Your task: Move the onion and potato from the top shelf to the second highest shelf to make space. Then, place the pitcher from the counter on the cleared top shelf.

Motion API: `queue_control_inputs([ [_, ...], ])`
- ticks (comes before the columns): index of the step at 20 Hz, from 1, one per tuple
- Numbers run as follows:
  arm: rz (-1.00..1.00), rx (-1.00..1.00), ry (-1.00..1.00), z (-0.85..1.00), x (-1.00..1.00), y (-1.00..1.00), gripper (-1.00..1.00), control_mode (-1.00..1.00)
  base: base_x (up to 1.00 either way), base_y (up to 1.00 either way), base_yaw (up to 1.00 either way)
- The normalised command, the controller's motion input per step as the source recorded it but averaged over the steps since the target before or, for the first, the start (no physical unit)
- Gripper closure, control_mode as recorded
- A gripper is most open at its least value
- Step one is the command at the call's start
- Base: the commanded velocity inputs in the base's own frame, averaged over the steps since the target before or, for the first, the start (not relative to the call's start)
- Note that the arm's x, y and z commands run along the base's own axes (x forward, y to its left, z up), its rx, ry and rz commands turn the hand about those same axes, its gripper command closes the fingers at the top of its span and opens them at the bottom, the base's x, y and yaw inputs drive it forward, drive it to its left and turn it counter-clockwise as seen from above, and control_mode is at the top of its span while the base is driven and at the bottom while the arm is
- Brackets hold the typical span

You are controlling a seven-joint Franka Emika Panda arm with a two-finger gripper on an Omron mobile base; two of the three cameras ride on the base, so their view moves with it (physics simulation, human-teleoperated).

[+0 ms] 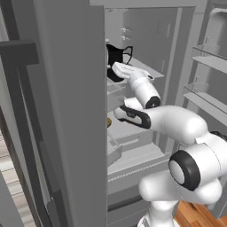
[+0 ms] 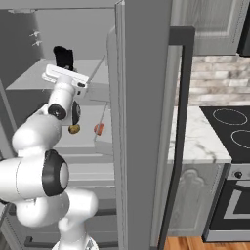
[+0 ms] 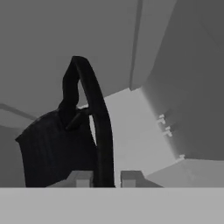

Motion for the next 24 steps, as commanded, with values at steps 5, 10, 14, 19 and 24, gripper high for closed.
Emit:
queue_control_inputs([
  [5,0.0,-0.02,-0.06,-0.81,0.48,0.21,1.0,-1.0,0.0,0.0,0.0],
  [10,0.0,-0.05,-0.06,-0.73,0.58,0.36,1.0,-1.0,0.0,0.0,0.0],
  [14,0.0,-0.07,-0.06,-0.66,0.62,0.47,1.0,-1.0,0.0,0.0,0.0],
  [19,0.0,-0.06,-0.08,-0.67,0.52,0.41,-1.0,-1.0,0.0,0.0,0.0],
  [24,0.0,-0.02,-0.1,-0.63,0.12,0.07,-1.0,-1.0,0.0,0.0,0.0],
])
